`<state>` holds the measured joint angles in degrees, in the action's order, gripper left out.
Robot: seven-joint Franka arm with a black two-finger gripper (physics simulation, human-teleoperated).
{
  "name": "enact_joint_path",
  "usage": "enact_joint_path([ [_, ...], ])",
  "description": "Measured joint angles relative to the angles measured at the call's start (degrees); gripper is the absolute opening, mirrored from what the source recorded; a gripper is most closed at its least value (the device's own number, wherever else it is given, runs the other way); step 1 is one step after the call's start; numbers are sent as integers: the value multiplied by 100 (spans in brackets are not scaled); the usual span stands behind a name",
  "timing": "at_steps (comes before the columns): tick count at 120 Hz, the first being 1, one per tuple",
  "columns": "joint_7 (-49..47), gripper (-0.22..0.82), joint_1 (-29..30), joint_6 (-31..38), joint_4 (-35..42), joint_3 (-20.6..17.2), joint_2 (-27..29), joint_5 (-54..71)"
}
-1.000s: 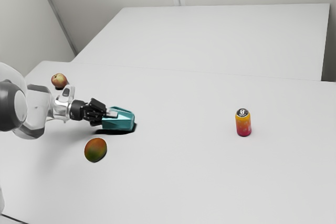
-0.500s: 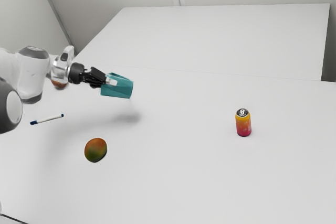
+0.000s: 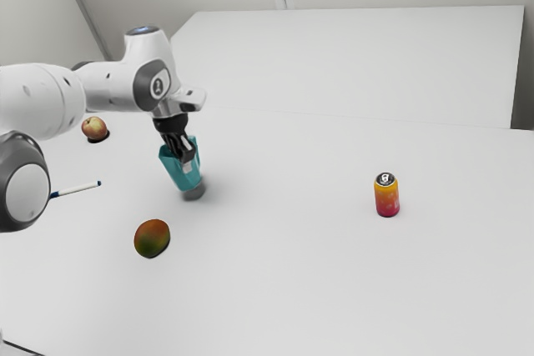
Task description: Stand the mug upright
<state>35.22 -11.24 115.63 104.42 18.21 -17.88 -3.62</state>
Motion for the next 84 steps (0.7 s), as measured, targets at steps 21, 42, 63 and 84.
enact_joint_path([
  [21,-695,-10,9,480,264,-3,-1,-5],
  [42,-1203,27,44,693,374,-2,6,-21],
  [63,-1578,46,13,506,272,9,562,2],
  [84,-1859,54,64,-561,-580,-219,1357,41],
])
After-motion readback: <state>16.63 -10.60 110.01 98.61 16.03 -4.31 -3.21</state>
